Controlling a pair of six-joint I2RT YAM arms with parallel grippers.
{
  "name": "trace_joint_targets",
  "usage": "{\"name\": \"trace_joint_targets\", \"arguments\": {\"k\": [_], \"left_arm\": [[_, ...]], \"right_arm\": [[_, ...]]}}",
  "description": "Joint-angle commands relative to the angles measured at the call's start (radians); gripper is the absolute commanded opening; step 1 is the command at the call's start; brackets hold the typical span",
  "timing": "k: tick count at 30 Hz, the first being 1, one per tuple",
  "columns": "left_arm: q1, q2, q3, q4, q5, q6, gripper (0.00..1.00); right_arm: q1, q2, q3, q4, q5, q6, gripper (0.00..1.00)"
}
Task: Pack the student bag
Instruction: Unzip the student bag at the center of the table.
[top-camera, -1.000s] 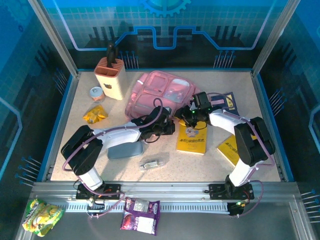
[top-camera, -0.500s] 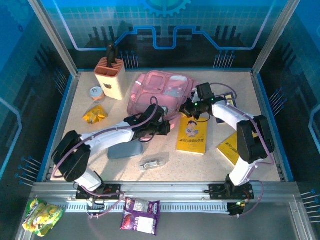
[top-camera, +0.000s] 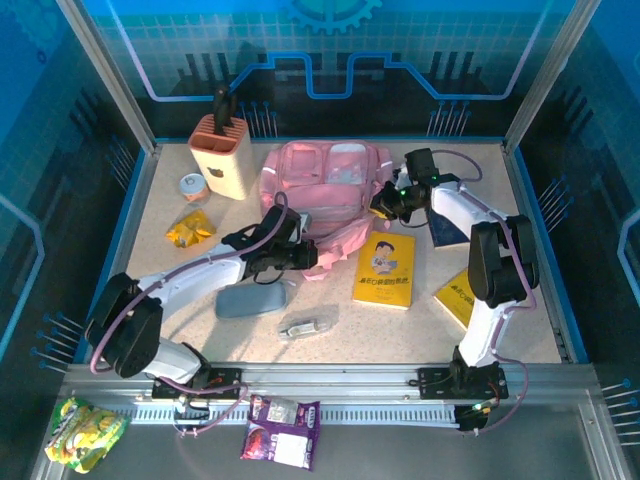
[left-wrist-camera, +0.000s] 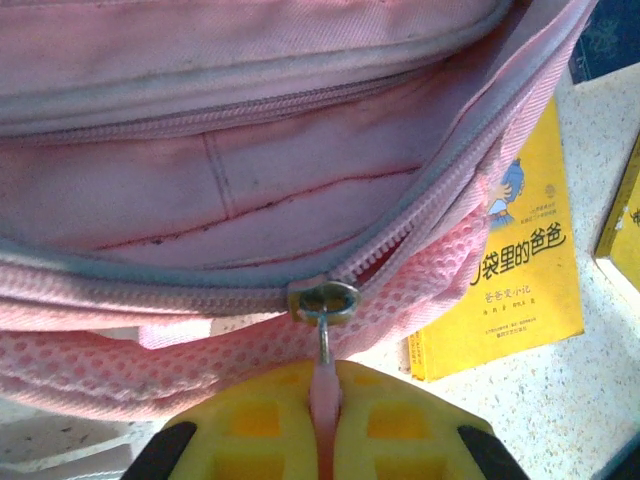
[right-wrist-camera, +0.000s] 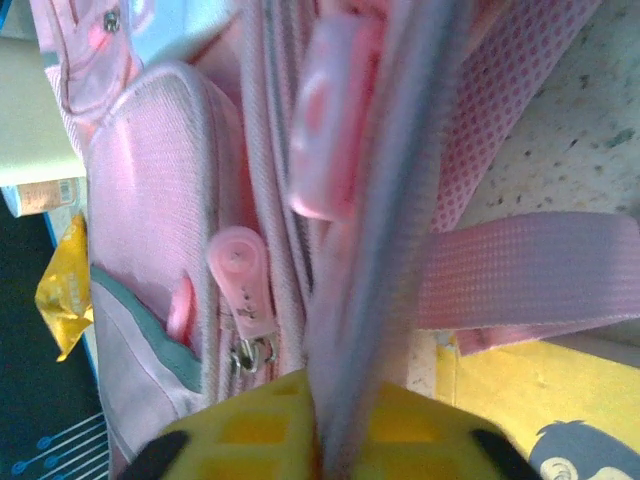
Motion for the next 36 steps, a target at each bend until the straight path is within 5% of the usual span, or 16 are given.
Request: {"name": "trace_joint_targets", "arguments": {"k": [1,6,12,23,36], "left_arm": [[-0.001,0.044,0.055,0.031,0.072,-0.054,0.0],[-0.021,0.086,0.092,0.058,0.071,-0.064,0.0],[-0.048,0.122,0.128,0.046,0.063,-0.063,0.0],[-0.08,0.129,0.148,0.069,0.065,-0.076,0.0],[-0.098,0.122,0.148,0.071,0.079,-0.074,0.0]], "right_arm": [[-0.005,-0.05,0.032,-0.01,0.063,-0.058,0.37],[0.014,-0.157,-0.059,-0.107,0.096,-0.039,0.7],[0.097,-0.269,-0.167,-0.135,0.101,0.041,0.85],[0.246,-0.34,-0.321,-0.027,0.179,0.291,0.88],[0.309,-0.257,-0.263,-0.007,0.308,0.422,0.79]]}}
